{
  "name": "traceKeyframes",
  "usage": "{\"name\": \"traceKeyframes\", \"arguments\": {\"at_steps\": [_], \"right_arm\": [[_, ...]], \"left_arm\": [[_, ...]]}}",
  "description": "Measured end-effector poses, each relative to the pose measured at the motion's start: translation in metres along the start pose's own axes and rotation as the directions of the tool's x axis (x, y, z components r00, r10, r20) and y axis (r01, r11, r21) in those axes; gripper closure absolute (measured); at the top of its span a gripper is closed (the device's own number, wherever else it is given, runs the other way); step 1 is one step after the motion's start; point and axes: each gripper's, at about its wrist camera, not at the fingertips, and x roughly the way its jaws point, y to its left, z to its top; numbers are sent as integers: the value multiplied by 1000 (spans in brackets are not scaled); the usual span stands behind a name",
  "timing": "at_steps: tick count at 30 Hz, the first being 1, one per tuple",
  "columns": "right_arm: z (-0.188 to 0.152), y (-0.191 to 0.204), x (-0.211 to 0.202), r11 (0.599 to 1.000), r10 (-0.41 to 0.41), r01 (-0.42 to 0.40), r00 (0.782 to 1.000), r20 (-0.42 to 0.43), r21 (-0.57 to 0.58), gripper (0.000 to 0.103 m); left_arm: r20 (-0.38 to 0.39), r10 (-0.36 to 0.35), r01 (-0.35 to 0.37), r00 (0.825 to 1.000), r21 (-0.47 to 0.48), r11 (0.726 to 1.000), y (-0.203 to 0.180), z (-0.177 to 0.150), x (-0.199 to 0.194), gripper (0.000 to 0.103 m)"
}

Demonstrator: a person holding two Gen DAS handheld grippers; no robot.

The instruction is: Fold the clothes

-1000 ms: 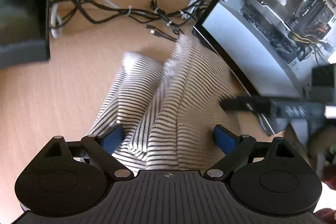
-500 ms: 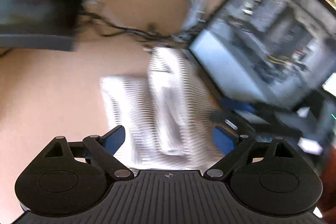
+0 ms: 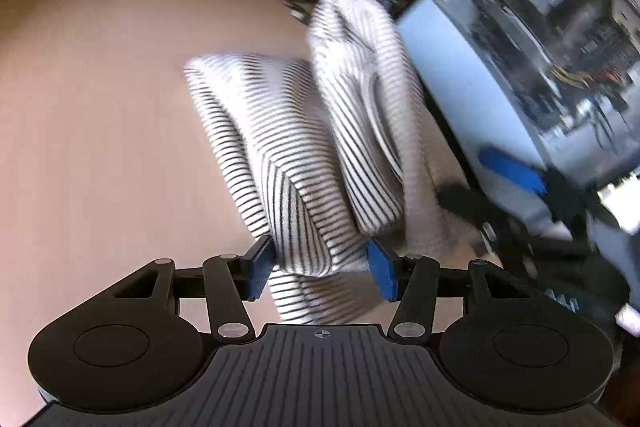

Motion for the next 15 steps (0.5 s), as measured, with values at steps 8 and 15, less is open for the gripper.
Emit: {"name": "traceKeyframes", "arguments": {"at_steps": [8, 15], "right_arm": [[-30, 1, 26, 1000, 6, -8, 992, -124, -19, 19], [-24, 7, 18, 997, -3, -5, 994, -112, -71, 18]], "left_arm": [[55, 64, -62, 996, -46, 997, 6, 1, -15, 48], [107, 94, -86, 990, -79, 993, 9, 3, -29, 49]]}}
